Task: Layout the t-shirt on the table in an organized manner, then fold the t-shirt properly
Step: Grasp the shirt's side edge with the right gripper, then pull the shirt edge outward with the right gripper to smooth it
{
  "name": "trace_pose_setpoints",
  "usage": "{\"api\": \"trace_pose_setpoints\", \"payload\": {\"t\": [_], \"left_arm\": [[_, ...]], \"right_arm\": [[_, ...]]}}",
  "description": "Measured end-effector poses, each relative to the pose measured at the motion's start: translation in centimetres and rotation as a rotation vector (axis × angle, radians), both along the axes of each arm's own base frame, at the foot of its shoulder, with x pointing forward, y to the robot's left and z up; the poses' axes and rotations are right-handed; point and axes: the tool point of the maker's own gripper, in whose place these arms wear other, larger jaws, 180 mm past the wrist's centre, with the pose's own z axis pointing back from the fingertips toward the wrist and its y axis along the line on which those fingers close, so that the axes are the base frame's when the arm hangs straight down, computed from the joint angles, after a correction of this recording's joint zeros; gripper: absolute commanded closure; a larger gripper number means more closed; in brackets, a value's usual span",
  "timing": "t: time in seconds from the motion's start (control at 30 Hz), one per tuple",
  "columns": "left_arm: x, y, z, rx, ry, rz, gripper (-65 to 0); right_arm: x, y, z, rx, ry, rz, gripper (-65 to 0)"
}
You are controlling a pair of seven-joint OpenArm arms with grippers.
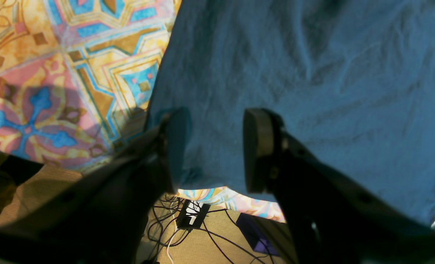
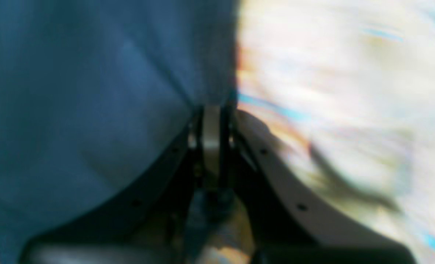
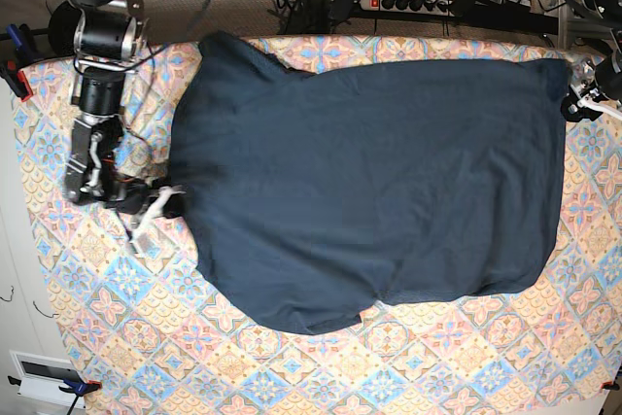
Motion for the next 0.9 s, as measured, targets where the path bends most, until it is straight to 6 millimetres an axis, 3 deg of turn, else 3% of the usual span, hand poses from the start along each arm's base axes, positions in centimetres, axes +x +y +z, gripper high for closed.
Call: {"api": "trace_pose_setpoints", "payload": {"t": [0.13,0.33,0.53,0.8,0.9], "left_arm": [[0.0,0.0,0.0,0.0,0.0,0.0,-25.3],[1.2,-0.1,0.7,-0.006,-0.038,0.002,-25.3],[1.0,-0.1,0.4,-0.005,-0.027,0.001,-25.3],[0.9,-1.4,0.6,-0.081,-0.046,-0.013,-25.8],[-0.3,-2.4,-0.1,-0.125,0.016,-0.043,-26.1]], "right_arm": [[0.2,-3.9,1.1,-0.027,-0.023,-0.073,-0.7],[0.8,-6.9,2.6,-0.048,-0.088,-0.133,-0.7],[1.1,-8.9,2.9,-0.104,-0.122,-0.173,-1.5],[0.6,-11.3,3.5,-0.132,-0.139,-0.237,-18.6],[-1.4,-12.3,3.5,-0.172,-0.122,-0.247,-23.0]]}}
